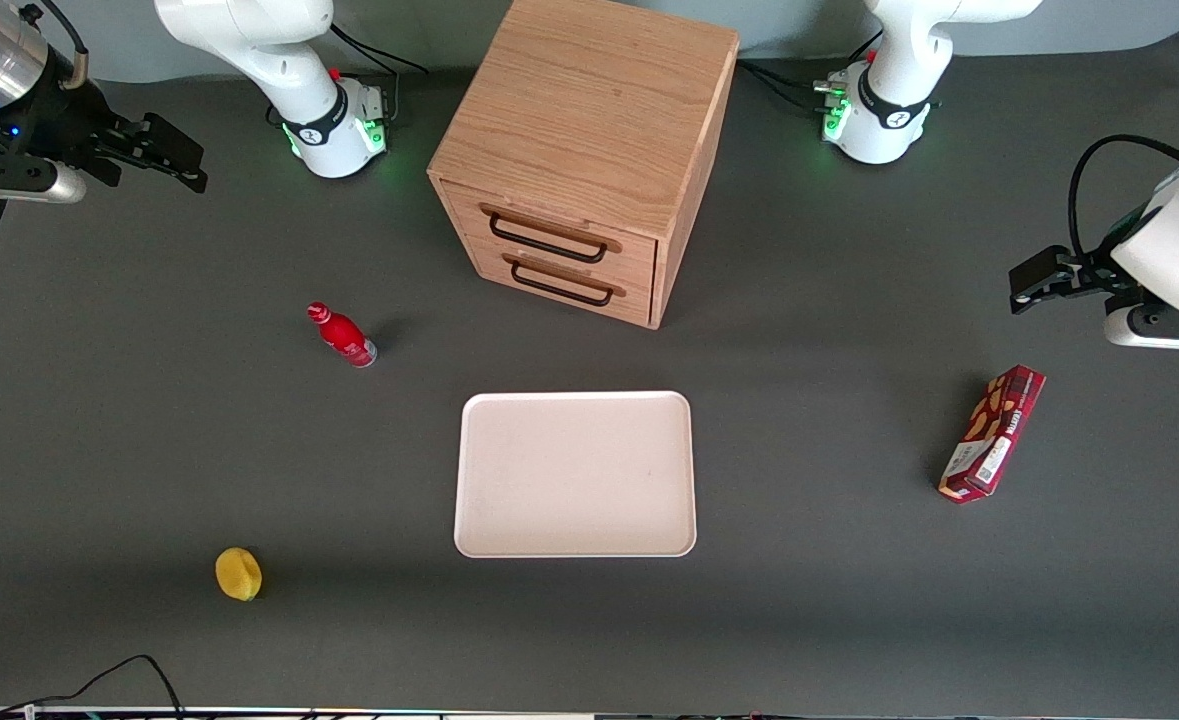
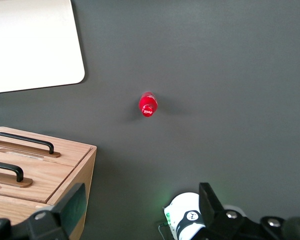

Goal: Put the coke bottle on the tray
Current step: 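Move the open right gripper down over the red Coca-Cola bottle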

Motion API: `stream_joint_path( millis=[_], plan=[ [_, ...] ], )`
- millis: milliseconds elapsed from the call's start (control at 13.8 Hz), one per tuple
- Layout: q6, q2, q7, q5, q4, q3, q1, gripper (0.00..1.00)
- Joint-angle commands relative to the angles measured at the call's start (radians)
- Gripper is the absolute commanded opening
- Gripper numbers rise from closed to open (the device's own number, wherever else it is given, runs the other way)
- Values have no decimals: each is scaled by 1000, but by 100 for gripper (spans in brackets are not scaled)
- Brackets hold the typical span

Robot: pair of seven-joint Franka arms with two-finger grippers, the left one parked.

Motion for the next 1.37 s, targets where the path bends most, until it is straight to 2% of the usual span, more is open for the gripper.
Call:
stream_joint_path(
  millis=[0,289,434,506,651,940,1157,1301],
  plan=[
    [-31,5,-7,24,23,-1,-14,100],
    [-33,11,-7,25,14,4,-8,100],
    [-16,11,-7,28,-55,7,-10,100],
    [39,5,-9,31,-125,7,-10,100],
    [222,-6,-10,31,-322,7,-11,100],
    [716,9,-10,30,-708,10,-8,100],
    [913,49,-9,30,-825,15,-2,100],
    [969,55,-9,30,-883,15,-1,100]
  ],
)
